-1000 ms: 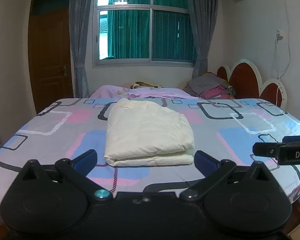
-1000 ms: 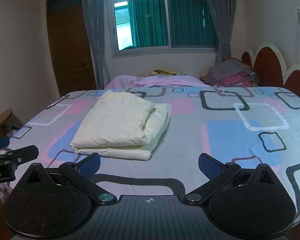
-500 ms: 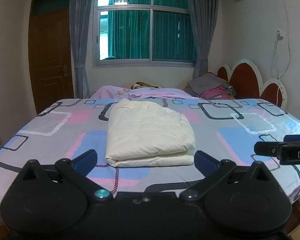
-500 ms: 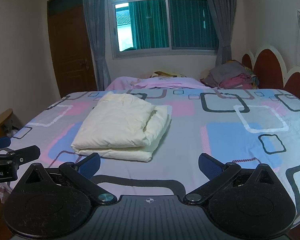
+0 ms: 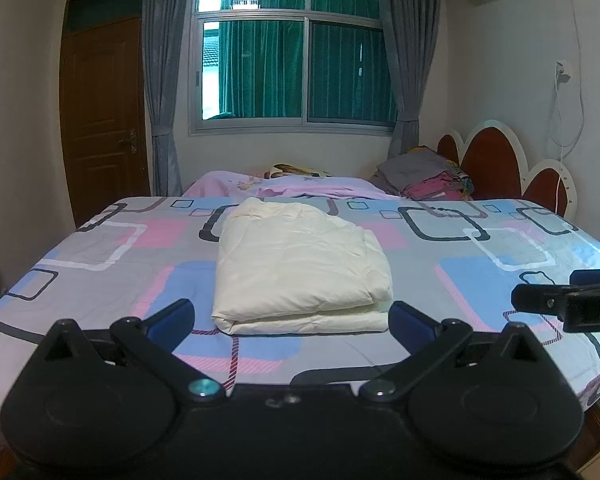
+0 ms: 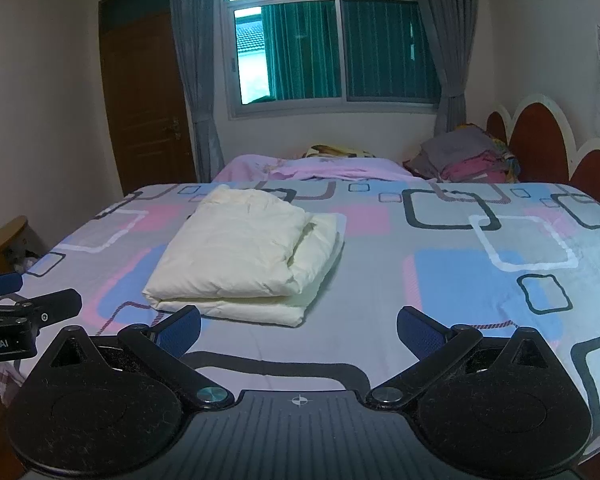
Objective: Fold large clothes
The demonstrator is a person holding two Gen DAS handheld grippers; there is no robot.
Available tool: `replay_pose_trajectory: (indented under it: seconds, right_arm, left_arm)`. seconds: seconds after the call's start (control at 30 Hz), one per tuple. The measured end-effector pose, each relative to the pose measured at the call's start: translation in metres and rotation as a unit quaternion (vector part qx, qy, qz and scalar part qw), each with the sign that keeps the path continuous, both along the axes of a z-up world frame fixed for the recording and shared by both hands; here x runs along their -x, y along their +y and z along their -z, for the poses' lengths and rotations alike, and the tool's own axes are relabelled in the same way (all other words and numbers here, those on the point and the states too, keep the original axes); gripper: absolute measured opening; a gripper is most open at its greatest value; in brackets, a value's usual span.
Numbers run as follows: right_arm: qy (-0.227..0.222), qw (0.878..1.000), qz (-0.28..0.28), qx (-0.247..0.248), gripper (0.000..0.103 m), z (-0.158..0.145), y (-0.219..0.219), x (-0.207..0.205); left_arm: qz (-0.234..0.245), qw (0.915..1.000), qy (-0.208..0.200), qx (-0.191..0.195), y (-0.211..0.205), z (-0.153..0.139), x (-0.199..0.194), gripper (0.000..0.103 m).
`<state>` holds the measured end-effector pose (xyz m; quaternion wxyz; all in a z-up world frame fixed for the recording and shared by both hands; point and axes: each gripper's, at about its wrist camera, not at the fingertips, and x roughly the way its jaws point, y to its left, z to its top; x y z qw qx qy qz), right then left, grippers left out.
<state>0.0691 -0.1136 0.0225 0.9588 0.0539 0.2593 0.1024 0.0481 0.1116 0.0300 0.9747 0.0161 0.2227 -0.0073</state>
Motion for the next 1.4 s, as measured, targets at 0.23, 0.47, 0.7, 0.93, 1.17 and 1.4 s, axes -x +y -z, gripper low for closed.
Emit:
replay_pose_trajectory:
  seconds: [0.23, 0.47, 0.7, 0.93, 1.17, 1.4]
  right_arm:
    - [0.0, 1.0, 0.0, -0.003, 0.103, 0.0007, -0.0031, -0.0011]
    - [0.0, 1.0, -0.002, -0.002, 0.103, 0.0009, -0.0043, -0.0038]
    - [-0.004, 1.0, -0.003, -0.004, 0.103, 0.0008, -0.0068, -0.0055]
    - [-0.005, 1.0, -0.006, -0.005, 0.103, 0.0013, -0.007, -0.006]
    - [-0.007, 1.0, -0.007, -0.003, 0.103, 0.0015, -0.0052, -0.0074]
    - [-0.008, 1.0, -0.006, -0.002, 0.103, 0.0016, -0.0057, -0.0074]
  left_arm:
    - [0.0, 1.0, 0.001, -0.002, -0.0005, 0.0002, -0.0007, 0.103]
    - [0.0, 1.0, 0.0, -0.003, -0.0006, 0.0003, -0.0018, 0.103]
    - [-0.002, 1.0, -0.002, -0.006, 0.0011, 0.0001, -0.0029, 0.103]
    - [-0.003, 1.0, -0.003, -0.008, 0.0031, -0.0006, -0.0054, 0.103]
    - [-0.005, 0.9999, -0.005, -0.009, 0.0046, -0.0011, -0.0066, 0.103]
    - [-0.003, 0.9999, -0.005, -0.009, 0.006, -0.0006, -0.0083, 0.103]
